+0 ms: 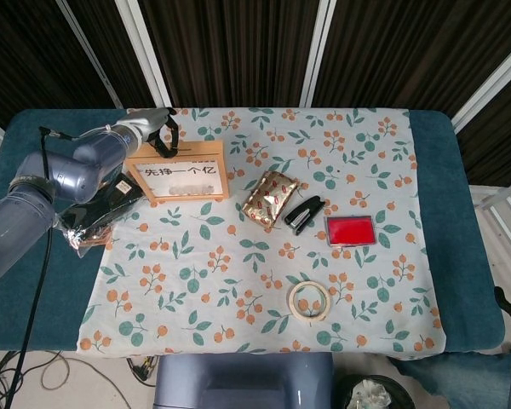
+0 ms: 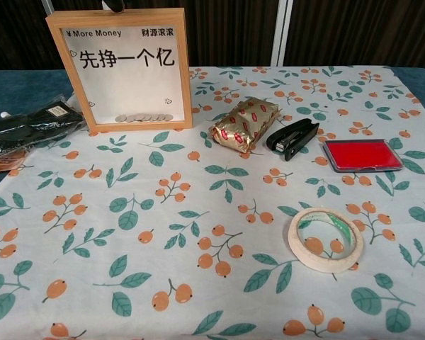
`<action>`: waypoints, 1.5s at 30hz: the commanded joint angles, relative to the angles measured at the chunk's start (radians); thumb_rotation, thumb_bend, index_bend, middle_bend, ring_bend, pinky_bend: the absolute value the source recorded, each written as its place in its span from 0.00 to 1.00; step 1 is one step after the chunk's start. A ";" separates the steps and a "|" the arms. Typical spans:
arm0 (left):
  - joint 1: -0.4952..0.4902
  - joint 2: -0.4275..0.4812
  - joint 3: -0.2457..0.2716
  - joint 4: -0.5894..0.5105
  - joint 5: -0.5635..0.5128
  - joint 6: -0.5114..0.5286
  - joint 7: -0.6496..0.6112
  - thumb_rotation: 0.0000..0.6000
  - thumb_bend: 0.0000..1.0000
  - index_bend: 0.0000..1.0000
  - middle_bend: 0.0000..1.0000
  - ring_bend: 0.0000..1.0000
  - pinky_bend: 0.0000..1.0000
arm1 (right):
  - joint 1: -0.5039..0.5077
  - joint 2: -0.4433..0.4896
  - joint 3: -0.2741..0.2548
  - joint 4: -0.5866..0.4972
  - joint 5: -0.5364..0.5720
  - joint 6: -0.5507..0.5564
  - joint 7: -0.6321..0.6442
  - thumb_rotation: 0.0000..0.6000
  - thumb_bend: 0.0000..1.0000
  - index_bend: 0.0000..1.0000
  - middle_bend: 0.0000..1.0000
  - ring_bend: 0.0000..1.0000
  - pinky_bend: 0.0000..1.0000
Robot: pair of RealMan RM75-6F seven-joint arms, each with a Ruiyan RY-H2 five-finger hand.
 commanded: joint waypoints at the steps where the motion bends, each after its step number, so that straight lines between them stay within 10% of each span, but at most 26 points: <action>1: 0.003 -0.008 -0.005 0.006 0.022 0.000 -0.015 1.00 0.63 0.67 0.00 0.00 0.00 | 0.001 0.000 0.000 0.001 0.001 -0.001 -0.001 1.00 0.30 0.00 0.00 0.00 0.00; 45: 0.027 -0.023 -0.060 0.030 0.203 -0.012 -0.137 1.00 0.63 0.61 0.00 0.00 0.00 | 0.003 -0.004 0.010 -0.003 0.022 -0.002 -0.010 1.00 0.30 0.00 0.00 0.00 0.00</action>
